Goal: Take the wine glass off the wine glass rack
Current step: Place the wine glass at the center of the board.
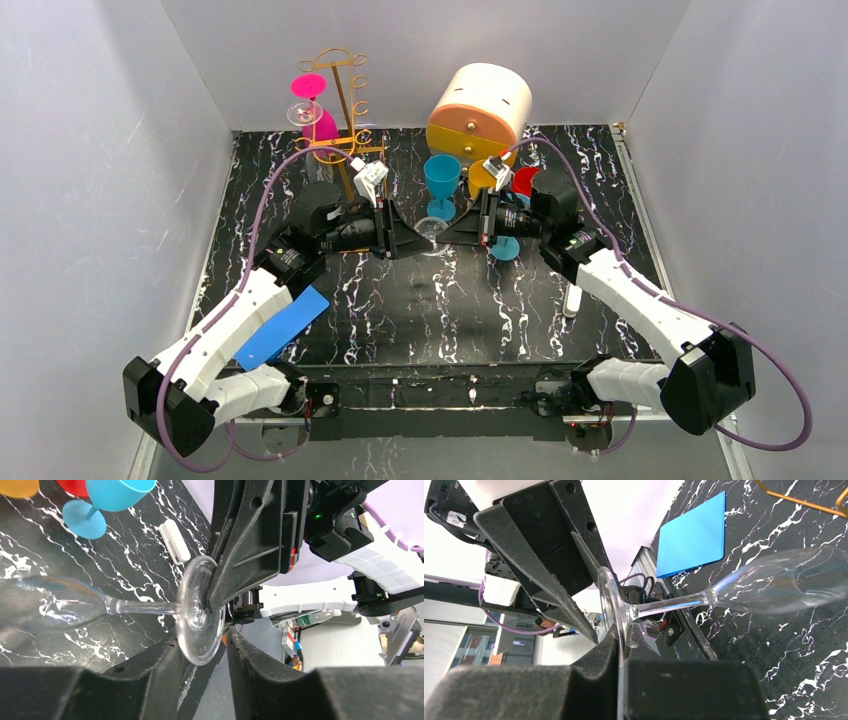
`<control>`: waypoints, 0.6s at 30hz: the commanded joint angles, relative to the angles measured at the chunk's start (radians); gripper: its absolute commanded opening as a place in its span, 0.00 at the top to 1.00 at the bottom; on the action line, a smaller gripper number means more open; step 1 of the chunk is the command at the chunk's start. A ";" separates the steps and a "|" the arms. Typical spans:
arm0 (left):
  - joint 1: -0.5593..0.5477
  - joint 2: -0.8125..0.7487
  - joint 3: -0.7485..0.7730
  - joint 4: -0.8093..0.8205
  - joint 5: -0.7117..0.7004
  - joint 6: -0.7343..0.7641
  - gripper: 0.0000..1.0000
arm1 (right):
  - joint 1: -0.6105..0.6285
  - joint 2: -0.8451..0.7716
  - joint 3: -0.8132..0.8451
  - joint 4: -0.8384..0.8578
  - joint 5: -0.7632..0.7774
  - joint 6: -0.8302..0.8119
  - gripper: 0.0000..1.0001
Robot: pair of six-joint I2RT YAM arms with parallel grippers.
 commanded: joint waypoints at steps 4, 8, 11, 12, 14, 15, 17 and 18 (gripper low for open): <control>-0.007 0.008 -0.038 0.114 0.027 -0.055 0.88 | 0.000 -0.031 -0.009 0.067 -0.003 -0.020 0.99; -0.008 -0.008 -0.053 0.116 0.041 -0.046 0.90 | 0.001 -0.037 -0.012 0.066 -0.001 -0.026 0.99; -0.008 0.002 -0.053 0.116 0.062 -0.042 0.82 | 0.001 -0.039 -0.016 0.072 0.001 -0.027 0.99; -0.008 0.006 -0.052 0.118 0.060 -0.045 0.80 | 0.000 -0.039 -0.016 0.075 -0.002 -0.028 0.99; -0.015 0.015 -0.053 0.134 0.056 -0.061 0.77 | 0.000 -0.038 -0.016 0.092 -0.014 -0.024 0.99; -0.021 0.020 -0.055 0.146 0.053 -0.073 0.78 | 0.000 -0.038 -0.021 0.111 -0.024 -0.015 0.99; -0.027 0.025 -0.060 0.158 0.043 -0.087 0.84 | 0.001 -0.038 -0.034 0.157 -0.032 0.011 0.99; -0.029 0.022 -0.066 0.170 0.037 -0.096 0.85 | 0.000 -0.038 -0.036 0.165 -0.028 0.015 0.99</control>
